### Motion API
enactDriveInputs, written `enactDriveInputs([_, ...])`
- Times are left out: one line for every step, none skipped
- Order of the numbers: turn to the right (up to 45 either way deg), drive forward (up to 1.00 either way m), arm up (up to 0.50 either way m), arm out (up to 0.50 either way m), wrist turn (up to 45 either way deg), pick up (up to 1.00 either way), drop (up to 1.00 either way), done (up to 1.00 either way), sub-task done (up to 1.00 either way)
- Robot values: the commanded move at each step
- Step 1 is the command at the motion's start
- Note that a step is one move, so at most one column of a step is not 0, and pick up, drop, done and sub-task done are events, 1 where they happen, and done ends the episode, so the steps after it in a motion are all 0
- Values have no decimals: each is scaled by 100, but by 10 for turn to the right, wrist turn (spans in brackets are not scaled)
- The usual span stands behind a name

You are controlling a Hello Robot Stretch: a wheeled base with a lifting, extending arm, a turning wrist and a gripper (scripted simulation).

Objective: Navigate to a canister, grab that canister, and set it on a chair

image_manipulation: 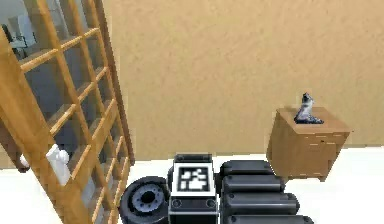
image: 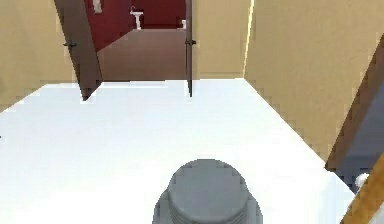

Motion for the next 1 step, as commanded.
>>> enactDriveInputs([0, 65, 0, 0, 0, 0, 0, 0, 0])
